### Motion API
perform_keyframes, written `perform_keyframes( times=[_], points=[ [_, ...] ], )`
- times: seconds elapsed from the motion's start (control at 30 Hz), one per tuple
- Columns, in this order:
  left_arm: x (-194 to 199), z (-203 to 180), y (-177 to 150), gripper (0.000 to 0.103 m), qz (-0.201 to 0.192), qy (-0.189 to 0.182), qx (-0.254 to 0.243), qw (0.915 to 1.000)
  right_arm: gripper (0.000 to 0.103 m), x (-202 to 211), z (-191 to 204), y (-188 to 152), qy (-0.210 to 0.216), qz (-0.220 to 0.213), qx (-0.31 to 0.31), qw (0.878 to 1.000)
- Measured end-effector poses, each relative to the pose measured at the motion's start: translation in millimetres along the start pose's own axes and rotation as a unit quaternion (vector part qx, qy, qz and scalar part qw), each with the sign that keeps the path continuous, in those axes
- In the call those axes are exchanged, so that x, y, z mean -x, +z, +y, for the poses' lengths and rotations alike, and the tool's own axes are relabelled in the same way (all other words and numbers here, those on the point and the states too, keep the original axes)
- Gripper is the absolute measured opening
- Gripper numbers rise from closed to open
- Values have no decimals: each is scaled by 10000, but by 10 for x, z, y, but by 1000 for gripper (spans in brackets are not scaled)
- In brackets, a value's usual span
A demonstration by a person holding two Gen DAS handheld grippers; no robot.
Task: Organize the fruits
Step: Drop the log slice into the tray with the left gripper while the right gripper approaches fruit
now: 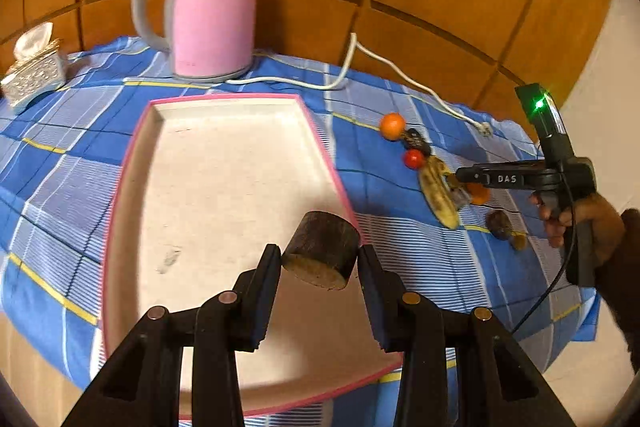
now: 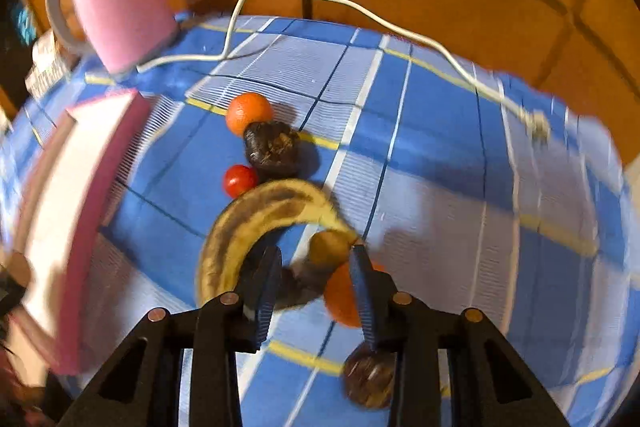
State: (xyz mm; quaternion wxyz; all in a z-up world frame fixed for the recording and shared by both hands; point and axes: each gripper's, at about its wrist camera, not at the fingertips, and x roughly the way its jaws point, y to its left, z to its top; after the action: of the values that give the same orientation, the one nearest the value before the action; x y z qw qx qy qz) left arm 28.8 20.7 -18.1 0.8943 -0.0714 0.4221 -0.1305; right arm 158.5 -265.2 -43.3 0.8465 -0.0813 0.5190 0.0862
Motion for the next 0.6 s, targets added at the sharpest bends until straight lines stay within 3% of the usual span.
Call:
perform_keyframes(
  times=[0.33, 0.6],
  points=[
    [174, 370, -108, 40, -126, 343, 305, 9989, 36, -191, 242, 231, -264, 529, 1092, 9923],
    [172, 633, -75, 40, -102, 551, 673, 9962, 36, -255, 162, 144, -288, 565, 870, 9942]
  ],
)
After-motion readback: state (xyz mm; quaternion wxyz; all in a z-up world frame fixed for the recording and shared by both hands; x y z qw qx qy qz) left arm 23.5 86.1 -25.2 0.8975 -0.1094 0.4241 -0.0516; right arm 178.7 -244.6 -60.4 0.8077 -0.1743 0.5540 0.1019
